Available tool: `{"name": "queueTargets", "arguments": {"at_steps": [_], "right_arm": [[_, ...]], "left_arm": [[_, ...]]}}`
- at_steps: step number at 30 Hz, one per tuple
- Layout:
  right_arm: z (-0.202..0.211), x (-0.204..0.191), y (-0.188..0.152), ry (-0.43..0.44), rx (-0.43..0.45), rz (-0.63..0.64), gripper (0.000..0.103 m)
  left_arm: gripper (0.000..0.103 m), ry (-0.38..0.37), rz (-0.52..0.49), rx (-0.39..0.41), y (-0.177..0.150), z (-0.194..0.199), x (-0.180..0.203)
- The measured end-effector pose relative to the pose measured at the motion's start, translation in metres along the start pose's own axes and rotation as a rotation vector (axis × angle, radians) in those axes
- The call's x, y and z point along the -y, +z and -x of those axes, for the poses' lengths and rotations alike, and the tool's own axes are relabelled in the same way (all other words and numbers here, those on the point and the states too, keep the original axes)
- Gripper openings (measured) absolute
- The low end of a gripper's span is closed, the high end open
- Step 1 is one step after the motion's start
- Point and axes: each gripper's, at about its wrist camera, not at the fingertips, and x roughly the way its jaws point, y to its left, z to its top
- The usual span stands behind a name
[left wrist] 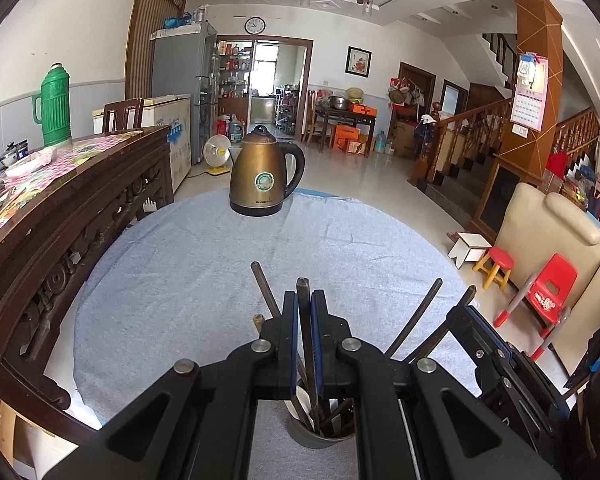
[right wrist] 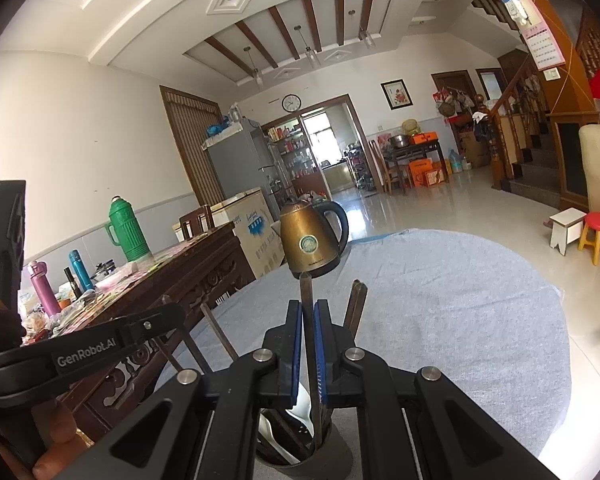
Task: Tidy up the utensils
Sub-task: 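Open the right tool over the holder while the left tool releases its chopstick, then raise both open tools away from the holder cup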
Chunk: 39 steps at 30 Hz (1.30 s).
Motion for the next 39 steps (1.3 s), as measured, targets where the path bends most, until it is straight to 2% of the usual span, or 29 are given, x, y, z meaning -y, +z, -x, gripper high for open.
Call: {"name": "queueTargets", "arguments": {"at_steps": [11, 20, 22, 24, 25, 26, 27, 28, 30, 33, 35, 39], "right_arm": [[-0.007, 0.002, 0.0, 0.026, -0.051, -0.026, 0.009], [-0.01, 0.007, -0.001, 0.082, -0.069, -0.061, 0.01], [-0.01, 0.011, -0.001, 0.094, -0.071, -0.076, 0.011], [-0.013, 0.015, 0.0, 0.107, -0.078, -0.094, 0.011], [-0.014, 0.017, 0.0, 0.11, -0.083, -0.104, 0.016], [-0.014, 0.02, 0.001, 0.115, -0.084, -0.115, 0.024], [-0.014, 0.022, 0.002, 0.116, -0.081, -0.126, 0.046], [-0.012, 0.026, 0.002, 0.118, -0.069, -0.145, 0.062], [-0.006, 0.029, 0.002, 0.119, -0.034, -0.165, 0.063], [0.002, 0.033, 0.006, 0.083, 0.002, -0.159, 0.063], [0.006, 0.039, 0.009, 0.069, 0.014, -0.179, 0.062], [0.013, 0.049, 0.013, 0.043, 0.019, -0.19, 0.061]], "left_arm": [[0.007, 0.009, -0.014, -0.025, -0.002, -0.001, -0.003], [0.008, 0.0, -0.013, -0.087, -0.01, -0.008, -0.004], [0.018, 0.002, -0.012, -0.089, -0.01, -0.008, -0.004], [0.039, 0.004, -0.01, -0.086, -0.01, -0.005, -0.004], [0.045, 0.015, -0.014, -0.076, -0.01, -0.003, -0.002], [0.054, 0.026, -0.021, -0.067, -0.01, -0.001, -0.001], [0.061, 0.033, -0.027, -0.062, -0.01, 0.0, -0.001], [0.064, 0.041, -0.034, -0.054, -0.01, 0.002, 0.0], [0.069, 0.047, -0.035, -0.049, -0.01, 0.005, 0.0], [0.07, 0.067, -0.022, -0.05, -0.009, 0.007, -0.003], [0.07, 0.097, -0.024, -0.047, -0.008, 0.008, -0.003], [0.078, 0.166, -0.033, -0.03, -0.006, 0.014, -0.004]]}}
